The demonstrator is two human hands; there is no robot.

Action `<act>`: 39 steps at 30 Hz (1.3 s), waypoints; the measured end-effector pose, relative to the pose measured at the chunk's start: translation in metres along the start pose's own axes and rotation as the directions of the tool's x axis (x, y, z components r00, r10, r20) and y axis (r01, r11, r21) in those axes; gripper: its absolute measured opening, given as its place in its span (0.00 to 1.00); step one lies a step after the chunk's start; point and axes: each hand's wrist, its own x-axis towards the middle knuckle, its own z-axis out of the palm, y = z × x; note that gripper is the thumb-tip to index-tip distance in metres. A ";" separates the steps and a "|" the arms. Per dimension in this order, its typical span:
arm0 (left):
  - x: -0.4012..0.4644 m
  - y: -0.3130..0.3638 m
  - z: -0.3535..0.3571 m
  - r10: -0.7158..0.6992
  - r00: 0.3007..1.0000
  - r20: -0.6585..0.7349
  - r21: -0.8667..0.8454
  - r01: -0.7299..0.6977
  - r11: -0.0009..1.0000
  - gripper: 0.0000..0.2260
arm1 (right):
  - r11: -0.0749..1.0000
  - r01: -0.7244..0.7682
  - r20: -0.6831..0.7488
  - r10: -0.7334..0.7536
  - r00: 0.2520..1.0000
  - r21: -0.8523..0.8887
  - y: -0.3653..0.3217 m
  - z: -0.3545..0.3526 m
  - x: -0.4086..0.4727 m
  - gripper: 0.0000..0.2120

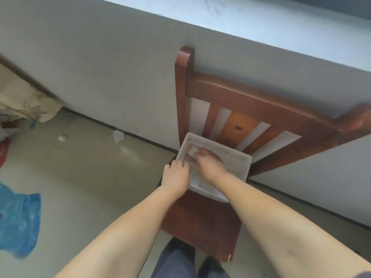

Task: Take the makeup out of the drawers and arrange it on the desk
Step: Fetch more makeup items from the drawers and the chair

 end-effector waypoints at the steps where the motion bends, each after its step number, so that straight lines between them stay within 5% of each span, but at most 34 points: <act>1: 0.005 0.001 0.003 0.005 1.000 -0.001 0.022 -0.005 1.000 0.18 | 1.000 0.000 0.016 0.000 1.000 0.016 -0.002 0.003 0.009 0.17; 10: 0.026 0.006 0.019 0.027 1.000 0.009 0.185 -0.029 0.982 0.28 | 0.999 -0.003 0.040 0.005 0.999 -0.045 0.003 0.022 0.047 0.12; 20: 0.007 -0.007 0.011 0.146 0.989 -0.033 0.177 -0.138 0.974 0.16 | 0.998 0.047 0.018 -0.047 0.999 -0.032 0.005 -0.004 0.026 0.16; 30: -0.089 0.010 -0.013 -0.036 0.979 -0.201 0.051 0.047 0.998 0.20 | 0.953 0.175 -0.160 -0.218 0.963 -0.248 0.010 -0.039 -0.084 0.15; 39: -0.256 0.032 0.049 -0.308 0.915 -0.261 -0.079 0.298 0.951 0.19 | 0.769 0.456 0.021 -0.501 0.865 -0.448 -0.043 0.018 -0.208 0.20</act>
